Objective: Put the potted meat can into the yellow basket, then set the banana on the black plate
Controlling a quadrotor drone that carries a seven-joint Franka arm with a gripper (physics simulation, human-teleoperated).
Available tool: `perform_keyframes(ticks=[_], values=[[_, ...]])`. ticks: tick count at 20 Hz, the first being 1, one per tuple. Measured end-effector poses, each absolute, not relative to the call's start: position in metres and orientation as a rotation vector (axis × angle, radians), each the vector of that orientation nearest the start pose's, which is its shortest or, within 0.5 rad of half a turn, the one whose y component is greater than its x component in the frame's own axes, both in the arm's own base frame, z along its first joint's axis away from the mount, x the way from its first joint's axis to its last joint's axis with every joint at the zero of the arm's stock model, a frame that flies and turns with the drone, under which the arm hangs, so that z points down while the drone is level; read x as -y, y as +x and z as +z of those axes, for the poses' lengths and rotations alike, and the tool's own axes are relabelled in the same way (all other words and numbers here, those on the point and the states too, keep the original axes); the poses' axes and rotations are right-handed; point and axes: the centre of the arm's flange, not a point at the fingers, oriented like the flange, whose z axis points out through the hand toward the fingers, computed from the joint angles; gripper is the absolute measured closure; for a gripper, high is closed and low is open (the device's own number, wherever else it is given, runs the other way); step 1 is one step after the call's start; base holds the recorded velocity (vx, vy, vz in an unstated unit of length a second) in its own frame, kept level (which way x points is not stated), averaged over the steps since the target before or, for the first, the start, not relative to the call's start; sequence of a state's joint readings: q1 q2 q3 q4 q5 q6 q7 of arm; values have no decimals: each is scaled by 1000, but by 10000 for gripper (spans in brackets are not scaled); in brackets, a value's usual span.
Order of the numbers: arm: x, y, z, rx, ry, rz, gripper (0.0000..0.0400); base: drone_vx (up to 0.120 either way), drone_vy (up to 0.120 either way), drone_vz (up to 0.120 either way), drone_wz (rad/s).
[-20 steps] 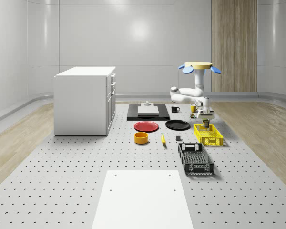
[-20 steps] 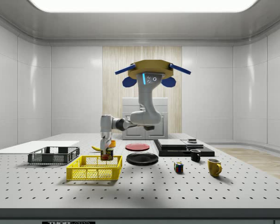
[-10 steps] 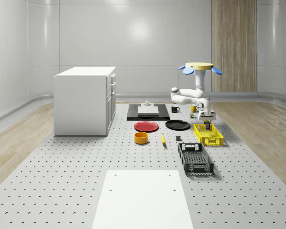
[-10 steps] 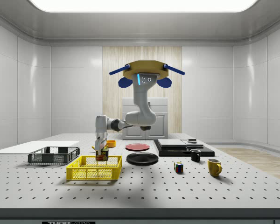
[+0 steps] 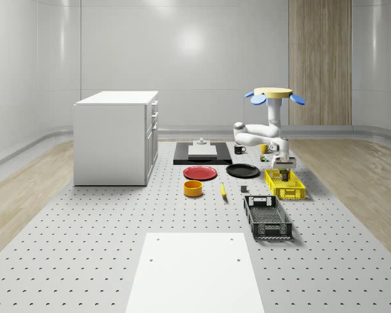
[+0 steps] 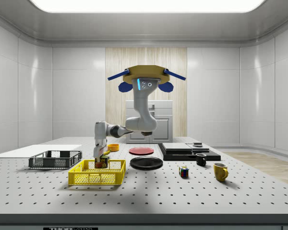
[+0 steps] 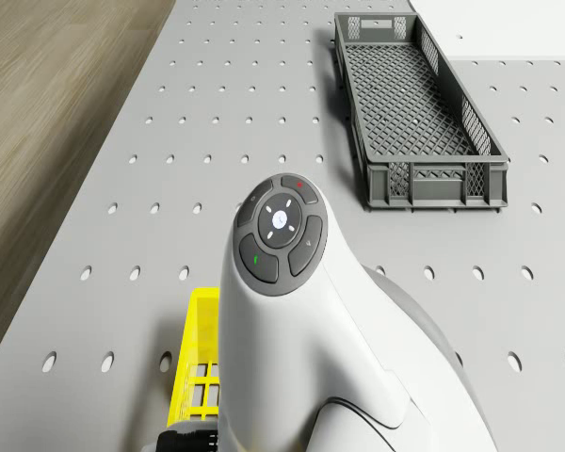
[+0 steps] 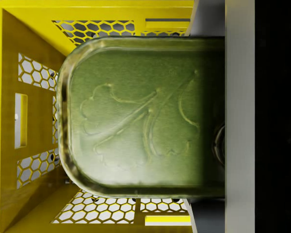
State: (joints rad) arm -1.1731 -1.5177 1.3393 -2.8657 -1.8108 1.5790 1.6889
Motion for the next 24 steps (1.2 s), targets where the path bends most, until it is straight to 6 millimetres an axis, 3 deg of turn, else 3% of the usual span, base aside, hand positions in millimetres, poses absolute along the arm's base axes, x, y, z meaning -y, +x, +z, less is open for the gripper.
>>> perform_keyframes(ticks=[10,13,21,24], values=[[0,307,536,-2,-4,785,115,0,0,0,0],[0,307,543,-1,-3,785,44,0,0,0,0],[0,307,522,1,0,786,6,0,0,0,0],[0,307,510,2,0,786,3,0,0,93,0]])
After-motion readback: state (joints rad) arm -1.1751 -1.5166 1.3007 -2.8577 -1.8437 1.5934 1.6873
